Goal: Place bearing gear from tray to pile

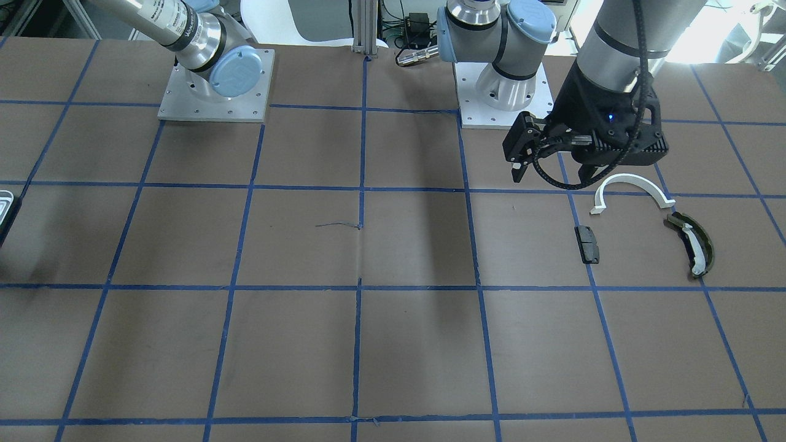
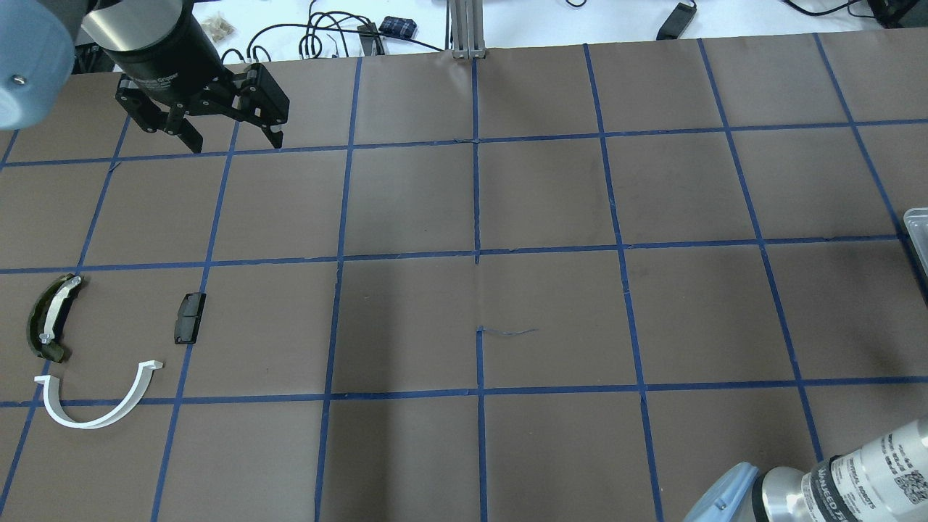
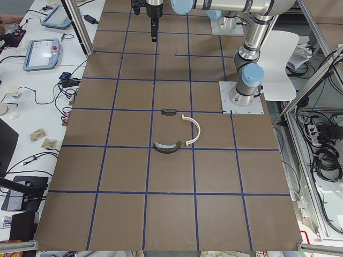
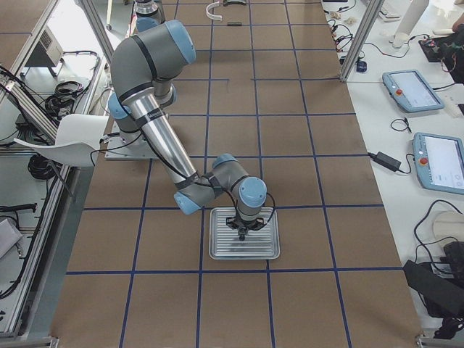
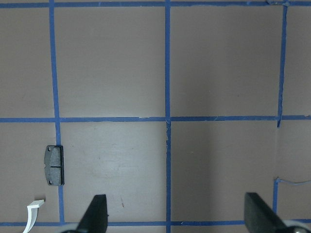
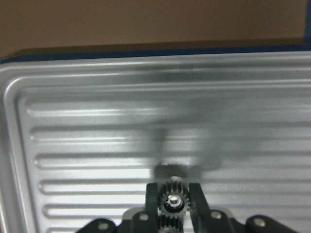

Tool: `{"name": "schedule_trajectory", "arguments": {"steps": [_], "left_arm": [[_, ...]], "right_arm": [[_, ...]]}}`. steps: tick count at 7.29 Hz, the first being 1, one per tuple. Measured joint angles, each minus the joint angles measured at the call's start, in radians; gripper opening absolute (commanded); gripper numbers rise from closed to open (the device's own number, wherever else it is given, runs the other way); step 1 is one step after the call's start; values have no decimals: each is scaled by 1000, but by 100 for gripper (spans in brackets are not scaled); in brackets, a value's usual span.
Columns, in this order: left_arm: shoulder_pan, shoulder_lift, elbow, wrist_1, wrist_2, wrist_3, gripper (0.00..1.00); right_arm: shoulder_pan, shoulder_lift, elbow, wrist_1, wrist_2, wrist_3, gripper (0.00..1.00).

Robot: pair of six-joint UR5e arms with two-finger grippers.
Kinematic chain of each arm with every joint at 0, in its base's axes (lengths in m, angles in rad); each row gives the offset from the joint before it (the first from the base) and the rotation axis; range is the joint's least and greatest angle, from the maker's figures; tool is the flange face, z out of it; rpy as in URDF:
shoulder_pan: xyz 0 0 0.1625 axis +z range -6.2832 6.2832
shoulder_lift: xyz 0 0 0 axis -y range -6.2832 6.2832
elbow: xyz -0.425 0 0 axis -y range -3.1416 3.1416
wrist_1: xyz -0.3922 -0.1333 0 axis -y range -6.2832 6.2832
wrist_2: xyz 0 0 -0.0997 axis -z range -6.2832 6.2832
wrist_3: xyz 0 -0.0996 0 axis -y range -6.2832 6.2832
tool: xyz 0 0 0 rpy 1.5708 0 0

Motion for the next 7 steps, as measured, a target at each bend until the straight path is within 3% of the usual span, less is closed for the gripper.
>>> {"name": "schedule_trajectory", "arguments": {"steps": [3,7], "left_arm": [[0,0,1,1,0,0,100],[6,6,-3,-1,3,15,100]], "right_arm": [[70,-153,-4,114,58,269,1],[377,-251,-1,215,66,818,3]]}}
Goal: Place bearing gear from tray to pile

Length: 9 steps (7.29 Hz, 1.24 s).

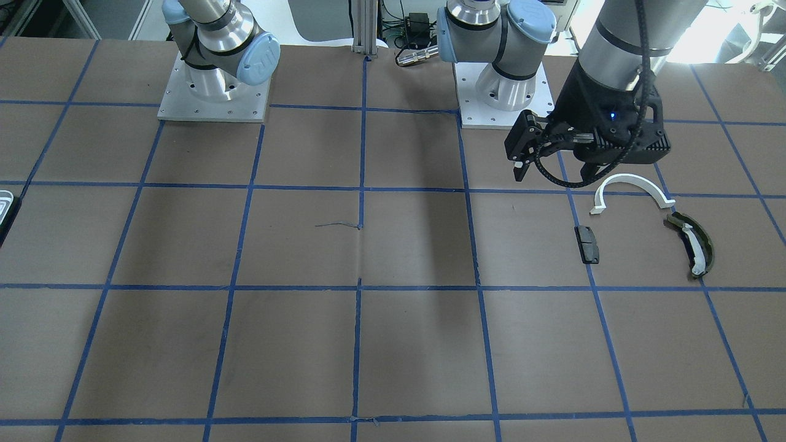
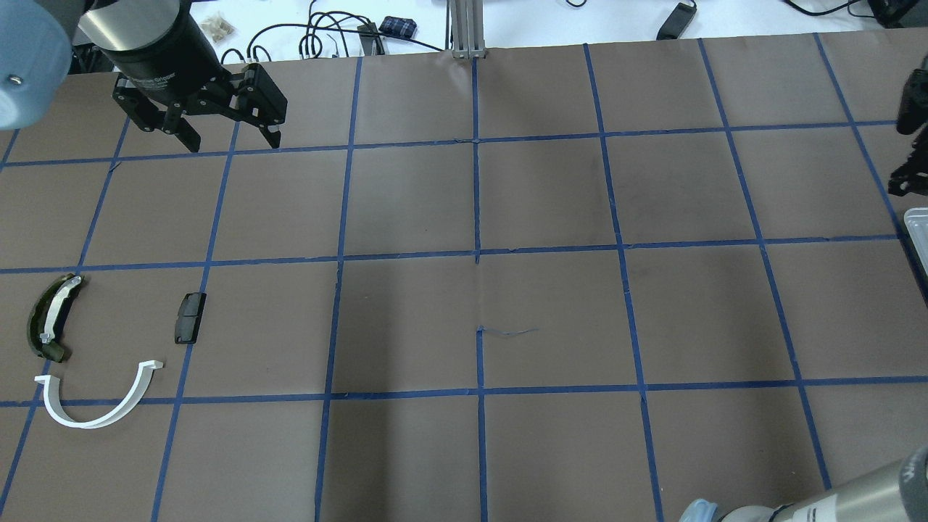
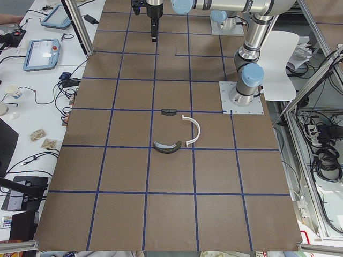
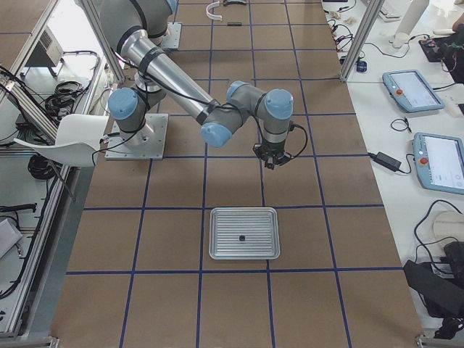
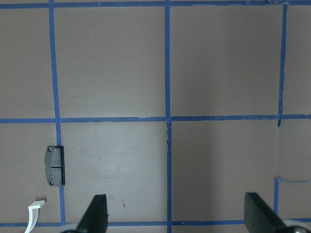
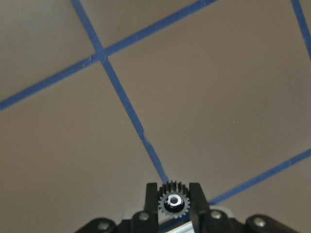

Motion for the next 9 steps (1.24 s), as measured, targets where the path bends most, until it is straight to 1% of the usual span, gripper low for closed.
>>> {"name": "schedule_trajectory", "arguments": {"steps": [2,5,7,8,9], "left_arm": [[8,16,-25,-1,4,23,100],[52,25,-77,31,-7,82,100],[63,10,-84,55,-17,92,100],[67,4,-86,59,-18,94,100],[71,-2,-94,61,-20,94,100]], "right_arm": [[207,3,1,17,5,314,4],[505,42,24,11,47,787,5],[702,75,32,-75,85,1154,6],[779,102,33,-121,97,1320,6],[839,131,35,-156,111,1457,32]]}}
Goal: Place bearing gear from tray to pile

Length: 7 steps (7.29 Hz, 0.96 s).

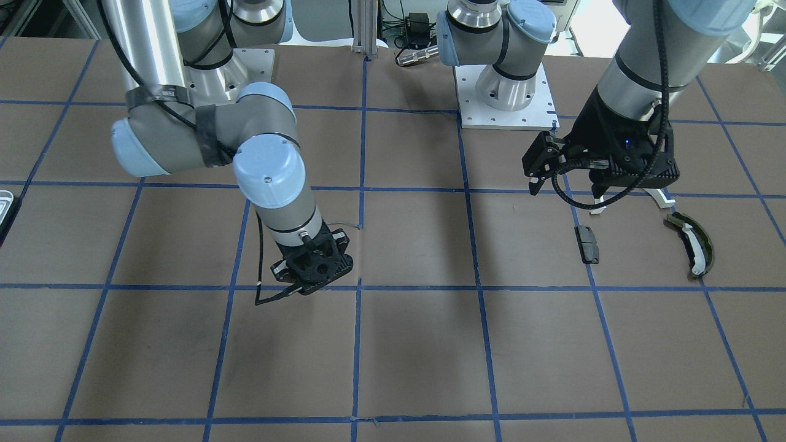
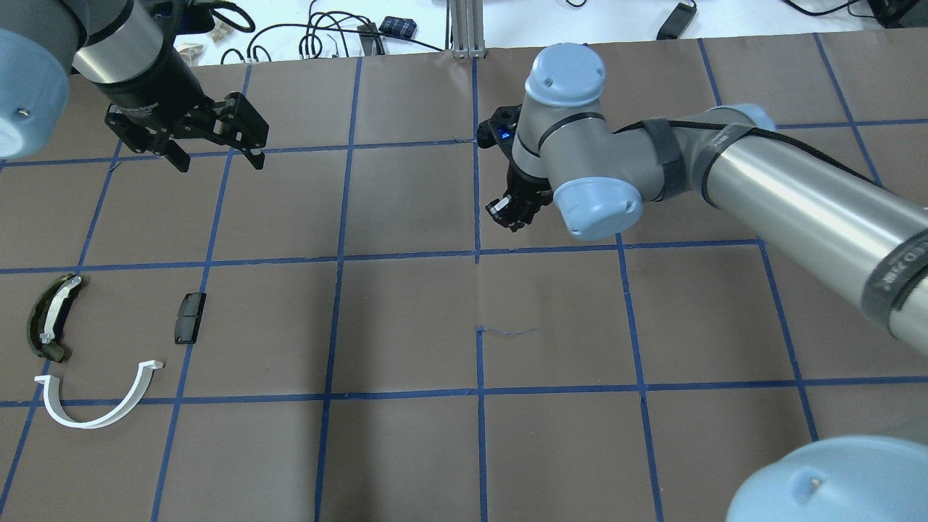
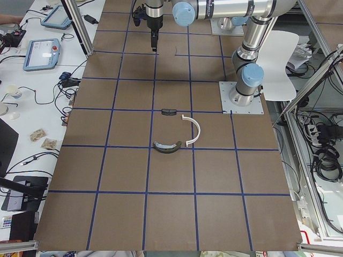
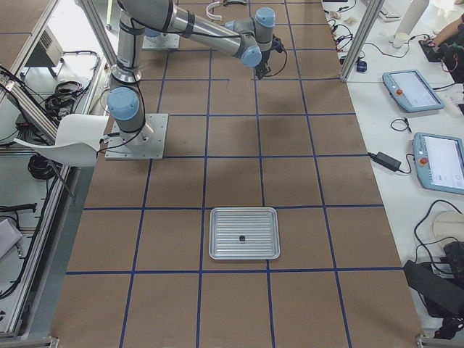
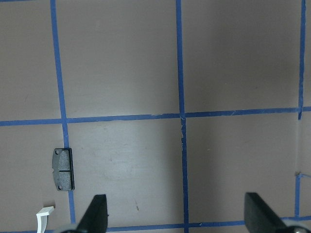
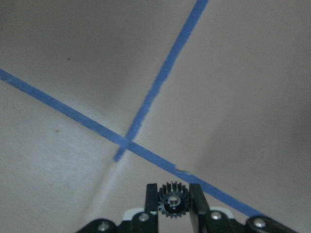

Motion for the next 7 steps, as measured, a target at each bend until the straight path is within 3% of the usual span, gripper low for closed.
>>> {"name": "schedule_trajectory", "arguments": {"steps": [1,4,7], "left_arm": [[3,-7,-18,18,-1,-1,100],[6,-20,-79,122,0,5,100],[-4,-51,-90,118,-10,-31,100]], "right_arm": [[50,29,3,-40,10,103,99],[79,45,1,-136,-21,230,100],[-121,-72,-9,15,-85,5,100]]}}
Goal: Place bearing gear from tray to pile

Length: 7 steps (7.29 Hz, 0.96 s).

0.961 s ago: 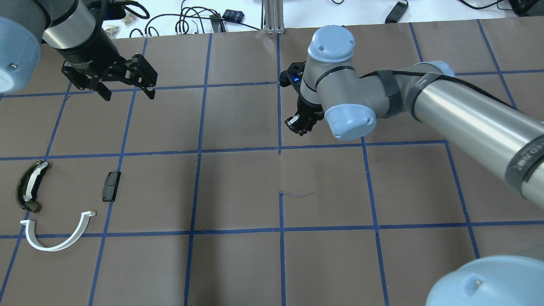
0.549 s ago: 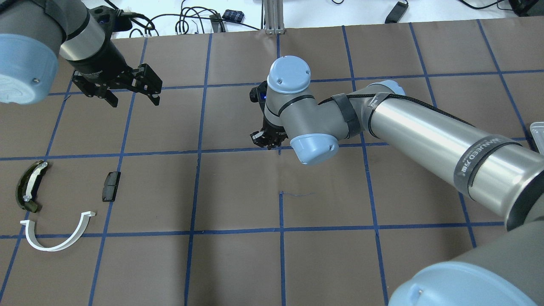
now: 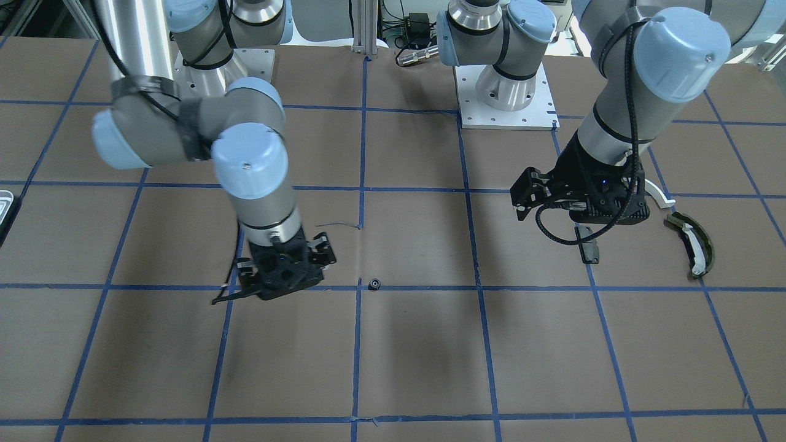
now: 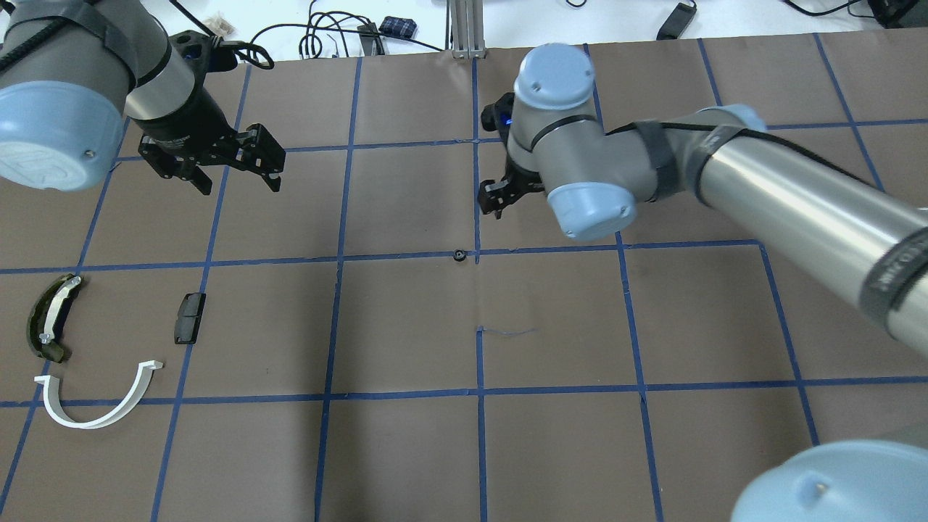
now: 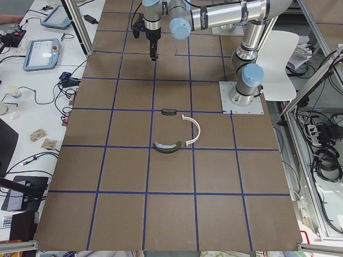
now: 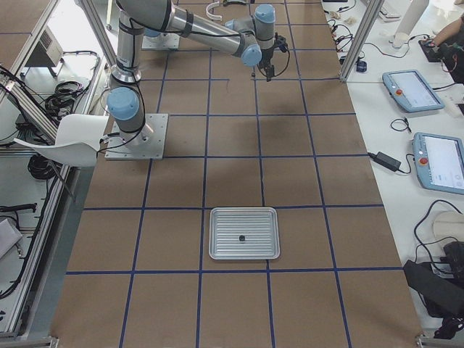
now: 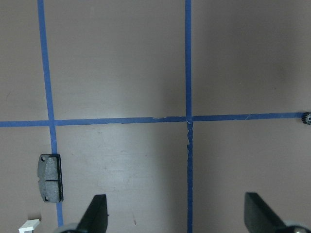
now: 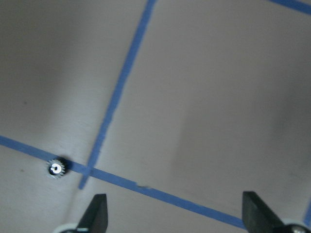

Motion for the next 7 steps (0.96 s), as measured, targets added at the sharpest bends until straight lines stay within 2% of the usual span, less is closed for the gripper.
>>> {"name": "schedule_trajectory", "arguments": {"steps": [1,3,5,7], "left_arm": [[-19,-31,0,33,-22,-40,100],[-140,-142,0,193,-42,-190,100],[-259,-266,-1,330,7,-330,100],[-359,-374,3,438,22,-447,98]], "right_arm": [[-103,-49,1,44,-8,-129,100],[-376,-114,7,82,-20,-457,100],[-676,-128,12,106,-12,-756,100],[-963,-112,16,123,20,-1151,100]]}}
